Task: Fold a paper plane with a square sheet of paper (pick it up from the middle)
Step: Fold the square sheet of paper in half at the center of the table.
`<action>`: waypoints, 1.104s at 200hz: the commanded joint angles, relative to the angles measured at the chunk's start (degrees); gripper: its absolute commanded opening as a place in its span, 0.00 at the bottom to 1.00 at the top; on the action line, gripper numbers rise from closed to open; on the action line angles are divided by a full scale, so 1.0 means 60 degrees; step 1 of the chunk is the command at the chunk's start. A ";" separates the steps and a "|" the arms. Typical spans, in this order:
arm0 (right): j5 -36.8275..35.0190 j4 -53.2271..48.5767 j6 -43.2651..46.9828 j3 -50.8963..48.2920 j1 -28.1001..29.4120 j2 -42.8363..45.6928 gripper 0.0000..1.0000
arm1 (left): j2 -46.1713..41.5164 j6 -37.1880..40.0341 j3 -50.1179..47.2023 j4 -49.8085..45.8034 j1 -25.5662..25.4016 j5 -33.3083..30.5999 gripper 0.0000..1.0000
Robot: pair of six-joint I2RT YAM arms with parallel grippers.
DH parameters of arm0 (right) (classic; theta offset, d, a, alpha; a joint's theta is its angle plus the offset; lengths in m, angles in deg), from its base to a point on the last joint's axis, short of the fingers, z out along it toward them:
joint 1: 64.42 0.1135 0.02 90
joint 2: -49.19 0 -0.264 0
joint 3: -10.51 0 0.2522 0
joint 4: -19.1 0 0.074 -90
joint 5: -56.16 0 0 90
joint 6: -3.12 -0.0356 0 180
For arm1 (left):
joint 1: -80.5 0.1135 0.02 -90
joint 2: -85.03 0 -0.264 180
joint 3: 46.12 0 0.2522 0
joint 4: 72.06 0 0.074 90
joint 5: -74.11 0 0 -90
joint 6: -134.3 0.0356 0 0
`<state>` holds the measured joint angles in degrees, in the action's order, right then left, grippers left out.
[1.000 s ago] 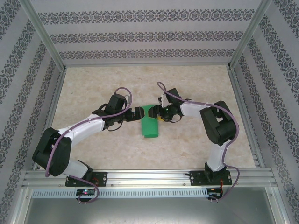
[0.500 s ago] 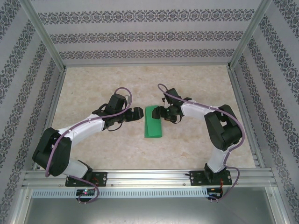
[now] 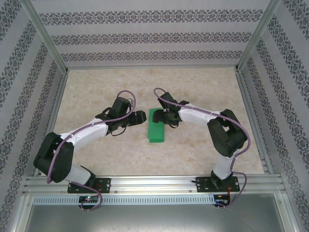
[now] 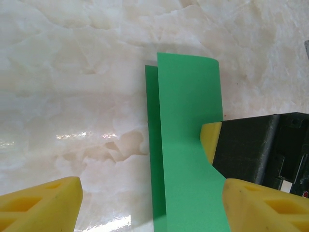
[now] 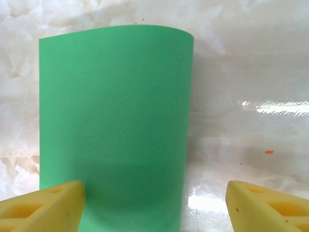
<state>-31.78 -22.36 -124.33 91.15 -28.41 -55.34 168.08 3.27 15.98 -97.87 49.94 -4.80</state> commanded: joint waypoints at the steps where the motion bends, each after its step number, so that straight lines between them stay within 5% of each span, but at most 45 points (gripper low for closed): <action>1: -0.0501 -0.0185 -0.0078 0.0045 0.0001 -0.0230 0.77 | -0.0286 0.0014 -0.0049 -0.0199 -0.0121 -0.0150 0.77; 221: 0.0276 0.0147 0.0046 0.0155 -0.0198 -0.0648 0.79 | -0.0374 0.0109 -0.0204 -0.0009 -0.0124 0.0028 0.78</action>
<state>-31.05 -22.98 -123.31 91.36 -28.95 -58.35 167.07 3.29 15.28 -97.85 49.94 -4.78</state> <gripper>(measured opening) 0.788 0.775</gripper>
